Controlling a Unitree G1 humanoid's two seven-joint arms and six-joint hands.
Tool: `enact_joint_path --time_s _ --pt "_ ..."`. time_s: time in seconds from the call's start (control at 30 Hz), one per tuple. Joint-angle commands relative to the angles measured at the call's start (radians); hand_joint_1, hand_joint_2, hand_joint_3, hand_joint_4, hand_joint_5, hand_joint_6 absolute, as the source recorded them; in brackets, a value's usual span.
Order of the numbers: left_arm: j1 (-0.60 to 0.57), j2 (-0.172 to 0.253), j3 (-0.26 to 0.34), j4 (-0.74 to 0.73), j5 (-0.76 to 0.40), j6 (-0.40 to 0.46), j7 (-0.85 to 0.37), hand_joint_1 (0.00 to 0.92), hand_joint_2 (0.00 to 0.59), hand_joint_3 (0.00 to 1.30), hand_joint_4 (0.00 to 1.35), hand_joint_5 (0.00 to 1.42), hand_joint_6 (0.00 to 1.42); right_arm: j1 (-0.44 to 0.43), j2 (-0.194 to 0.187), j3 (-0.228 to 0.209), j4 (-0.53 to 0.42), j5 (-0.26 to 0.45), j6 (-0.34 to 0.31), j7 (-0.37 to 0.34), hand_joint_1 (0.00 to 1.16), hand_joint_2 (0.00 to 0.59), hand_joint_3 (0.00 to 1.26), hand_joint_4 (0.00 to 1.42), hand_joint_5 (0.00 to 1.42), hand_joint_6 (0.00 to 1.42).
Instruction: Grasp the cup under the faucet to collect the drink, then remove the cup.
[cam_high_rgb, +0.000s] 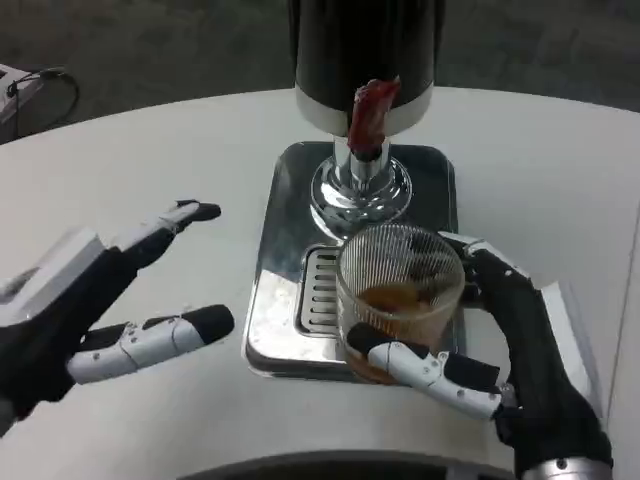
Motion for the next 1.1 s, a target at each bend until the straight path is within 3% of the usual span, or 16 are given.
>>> enact_joint_path --time_s 0.03,0.4,0.53,0.7,1.1 --pt "0.058 0.017 0.000 -0.048 0.038 -0.035 0.016 0.000 0.034 0.12 0.00 0.06 0.09 0.019 -0.007 0.001 -0.082 0.000 -0.015 0.034 0.83 0.205 0.77 0.87 0.84 0.36" --pt "0.258 -0.019 0.051 -0.261 0.111 -0.062 0.047 0.000 0.049 0.03 0.00 0.00 0.07 0.153 -0.061 0.003 -0.241 0.027 -0.043 0.135 0.83 0.205 0.77 0.88 0.85 0.36" --pt "0.318 -0.041 0.060 -0.344 0.151 -0.045 0.051 0.000 0.055 0.00 0.00 0.00 0.00 0.205 -0.104 -0.013 -0.285 0.029 -0.072 0.162 0.83 0.205 0.77 0.88 0.85 0.36" --pt "0.369 -0.062 0.060 -0.421 0.202 -0.028 0.041 0.000 0.057 0.00 0.00 0.00 0.00 0.245 -0.113 -0.042 -0.320 0.064 -0.077 0.180 0.83 0.205 0.78 0.88 0.85 0.36" --pt "0.437 -0.072 0.035 -0.488 0.253 -0.021 0.024 0.000 0.057 0.00 0.00 0.00 0.00 0.293 -0.130 -0.048 -0.358 0.080 -0.103 0.205 0.83 0.205 0.79 0.89 0.86 0.36"
